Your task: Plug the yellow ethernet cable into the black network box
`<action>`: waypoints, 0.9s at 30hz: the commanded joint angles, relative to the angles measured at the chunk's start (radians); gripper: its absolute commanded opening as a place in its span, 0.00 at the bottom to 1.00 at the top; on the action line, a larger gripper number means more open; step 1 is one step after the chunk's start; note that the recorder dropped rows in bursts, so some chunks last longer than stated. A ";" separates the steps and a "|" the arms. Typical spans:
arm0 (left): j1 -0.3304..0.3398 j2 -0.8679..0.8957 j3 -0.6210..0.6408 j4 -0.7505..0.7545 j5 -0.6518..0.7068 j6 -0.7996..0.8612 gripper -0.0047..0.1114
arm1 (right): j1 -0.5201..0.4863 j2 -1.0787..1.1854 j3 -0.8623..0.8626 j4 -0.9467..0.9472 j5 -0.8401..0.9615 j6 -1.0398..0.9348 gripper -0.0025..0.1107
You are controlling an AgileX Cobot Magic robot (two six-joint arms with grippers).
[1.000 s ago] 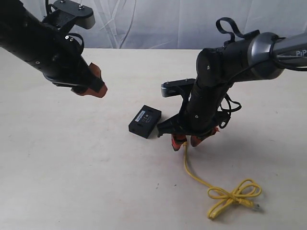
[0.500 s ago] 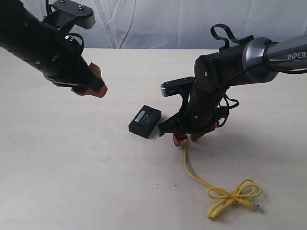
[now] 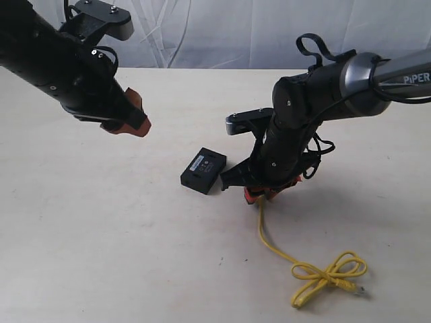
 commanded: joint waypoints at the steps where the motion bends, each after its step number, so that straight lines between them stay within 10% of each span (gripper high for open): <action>1: 0.004 -0.008 0.002 -0.010 -0.008 0.002 0.57 | -0.001 -0.001 -0.002 -0.010 0.003 0.019 0.33; 14: 0.004 -0.008 0.002 -0.010 -0.010 0.002 0.57 | -0.001 0.068 -0.002 -0.025 0.025 0.054 0.31; 20: 0.004 -0.008 0.002 -0.010 -0.010 0.002 0.57 | -0.001 0.066 -0.002 -0.022 0.034 0.023 0.02; 27: 0.004 -0.008 0.002 -0.005 -0.008 0.002 0.57 | -0.031 -0.007 -0.002 -0.007 0.088 -0.311 0.01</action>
